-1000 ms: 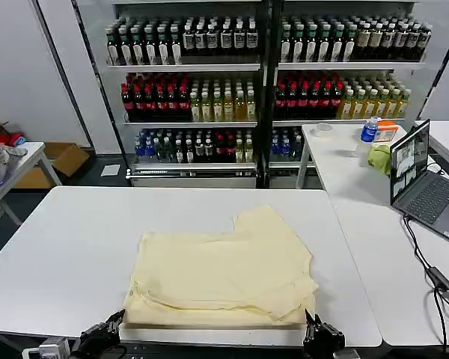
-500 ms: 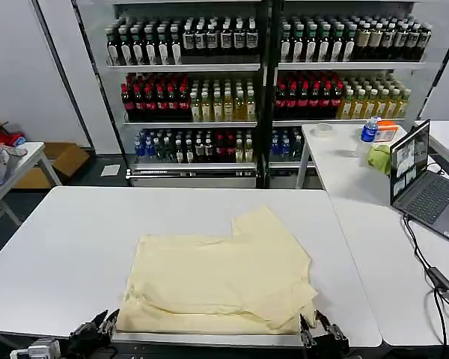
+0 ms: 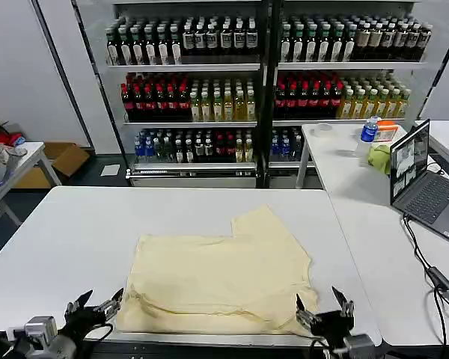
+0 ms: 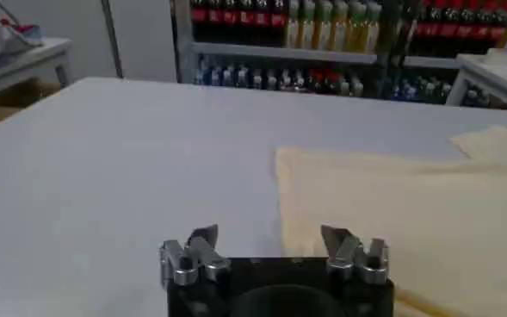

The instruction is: Fold and organize the clothes.

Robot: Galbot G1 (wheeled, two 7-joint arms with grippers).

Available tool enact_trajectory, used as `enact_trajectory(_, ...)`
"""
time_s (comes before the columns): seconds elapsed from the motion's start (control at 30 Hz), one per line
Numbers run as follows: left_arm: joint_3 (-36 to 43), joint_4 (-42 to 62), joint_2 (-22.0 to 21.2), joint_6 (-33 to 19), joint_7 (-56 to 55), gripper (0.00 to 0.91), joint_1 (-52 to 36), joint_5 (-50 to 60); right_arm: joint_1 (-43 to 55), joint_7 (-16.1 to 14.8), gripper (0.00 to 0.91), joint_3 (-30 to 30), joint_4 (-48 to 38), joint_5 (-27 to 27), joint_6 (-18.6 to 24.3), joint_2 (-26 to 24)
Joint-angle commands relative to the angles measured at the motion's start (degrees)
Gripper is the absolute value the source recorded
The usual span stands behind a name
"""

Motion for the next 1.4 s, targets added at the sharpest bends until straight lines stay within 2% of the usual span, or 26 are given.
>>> enact_trajectory(0.03, 5.84, 9.71, 3.52, 1.66, -0.86, 0.907, -16.94, -2.32, 19.96, 0.92, 0.907, -4.7, -11.69, 4.37, -0.78, -0.25)
enact_trajectory(0.37, 16.87, 22.28, 5.36, 2.21, -1.06, 0.907, -33.09, -2.91, 37.05, 1.74, 0.907, -9.75, -29.17, 9.77, -0.8, 1.61)
enact_trajectory(0.6, 24.36, 30.86, 4.43, 2.2, -1.1, 0.907, -42.47, -2.49, 44.89, 2.7, 0.907, -12.92, -37.21, 8.6, -0.82, 4.2)
enact_trajectory(0.87, 29.07, 36.54, 2.46, 2.21, -1.12, 0.907, -47.84, 0.27, 50.7, 0.78, 0.907, -15.31, -48.43, 8.88, -0.94, 6.83)
enact_trajectory(1.4, 32.58, 41.46, 0.73, 2.28, -0.5, 0.907, -51.36, 1.01, 58.82, -0.14, 0.907, -16.24, -62.3, 10.24, -0.85, 12.66)
